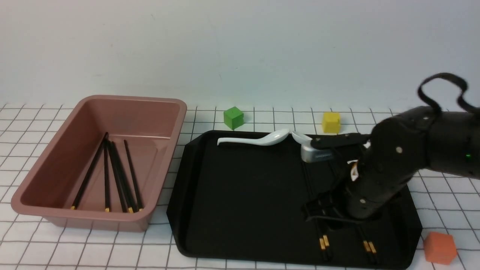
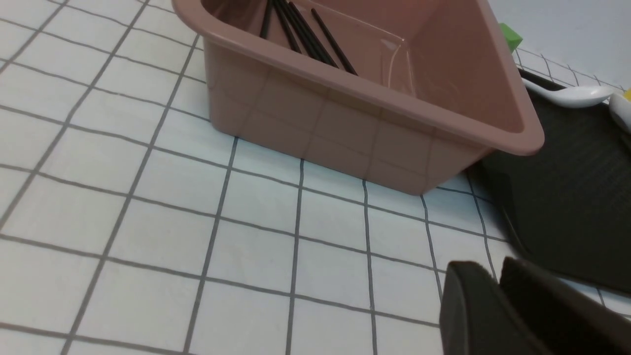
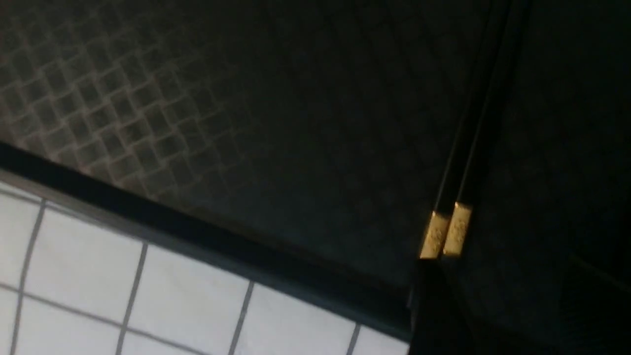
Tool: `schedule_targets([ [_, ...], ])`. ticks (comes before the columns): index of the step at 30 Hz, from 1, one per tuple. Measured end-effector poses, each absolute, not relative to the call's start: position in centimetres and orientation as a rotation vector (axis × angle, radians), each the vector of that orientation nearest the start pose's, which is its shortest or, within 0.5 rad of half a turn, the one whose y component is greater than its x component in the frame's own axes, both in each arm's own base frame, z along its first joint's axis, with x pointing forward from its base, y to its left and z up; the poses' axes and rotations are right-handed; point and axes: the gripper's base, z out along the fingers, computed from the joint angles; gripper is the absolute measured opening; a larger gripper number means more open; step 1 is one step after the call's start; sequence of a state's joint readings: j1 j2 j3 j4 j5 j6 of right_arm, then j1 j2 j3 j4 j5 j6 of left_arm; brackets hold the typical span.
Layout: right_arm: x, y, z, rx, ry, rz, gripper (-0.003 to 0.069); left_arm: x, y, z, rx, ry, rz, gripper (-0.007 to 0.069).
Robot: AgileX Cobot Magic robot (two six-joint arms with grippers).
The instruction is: On white black tablecloth take chopsticks from black tray and put them in box.
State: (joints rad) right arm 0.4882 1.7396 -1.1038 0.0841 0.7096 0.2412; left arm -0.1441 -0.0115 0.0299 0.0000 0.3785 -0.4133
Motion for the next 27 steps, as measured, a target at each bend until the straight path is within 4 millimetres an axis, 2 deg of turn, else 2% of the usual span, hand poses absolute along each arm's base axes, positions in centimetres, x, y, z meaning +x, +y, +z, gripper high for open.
schedule_targets([
  [3, 30.9, 17.0, 17.8, -0.267, 2.890, 0.228, 0.0350, 5.2, -0.8, 17.0, -0.255, 1.881, -0.381, 0.0104],
  [7, 31.4, 17.2, 15.5, -0.268, 2.944, 0.199, 0.0330, 5.2, -0.8, 17.0, -0.255, 1.881, -0.381, 0.0104],
  [10, 31.6, 17.3, 15.0, -0.272, 2.955, 0.189, 0.0275, 5.2, -0.8, 17.0, -0.255, 1.881, -0.381, 0.0106],
  [12, 31.5, 17.3, 15.0, -0.261, 2.960, 0.197, 0.0176, 5.2, -0.8, 17.0, -0.255, 1.881, -0.381, 0.0110],
  [13, 31.5, 17.3, 15.1, -0.264, 2.963, 0.198, 0.0141, 5.2, -0.8, 17.0, -0.255, 1.881, -0.381, 0.0111],
  [14, 31.4, 17.3, 15.1, -0.256, 2.967, 0.203, 0.0136, 5.2, -0.8, 17.0, -0.255, 1.881, -0.381, 0.0111],
  [18, 30.3, 17.6, 17.4, -0.253, 2.977, 0.252, 0.0138, 5.2, -0.8, 17.0, -0.255, 1.881, -0.381, 0.0113],
  [21, 29.1, 18.8, 21.4, -0.308, 2.911, 0.350, 0.0138, 5.2, -0.8, 17.0, -0.255, 1.881, -0.381, 0.0113],
  [23, 29.0, 20.0, 24.1, -0.342, 2.831, 0.448, 0.0138, 5.2, -0.8, 17.0, -0.255, 1.881, -0.381, 0.0113],
  [25, 29.2, 22.8, 27.6, -0.430, 2.679, 0.592, 0.0138, 5.2, -0.8, 17.0, -0.255, 1.881, -0.381, 0.0113],
  [26, 29.3, 22.9, 27.9, -0.431, 2.664, 0.603, 0.0138, 5.2, -0.8, 17.0, -0.255, 1.881, -0.381, 0.0113],
  [27, 29.5, 25.1, 29.0, -0.486, 2.584, 0.676, 0.0138, 5.2, -0.8, 17.0, -0.255, 1.881, -0.381, 0.0116],
])
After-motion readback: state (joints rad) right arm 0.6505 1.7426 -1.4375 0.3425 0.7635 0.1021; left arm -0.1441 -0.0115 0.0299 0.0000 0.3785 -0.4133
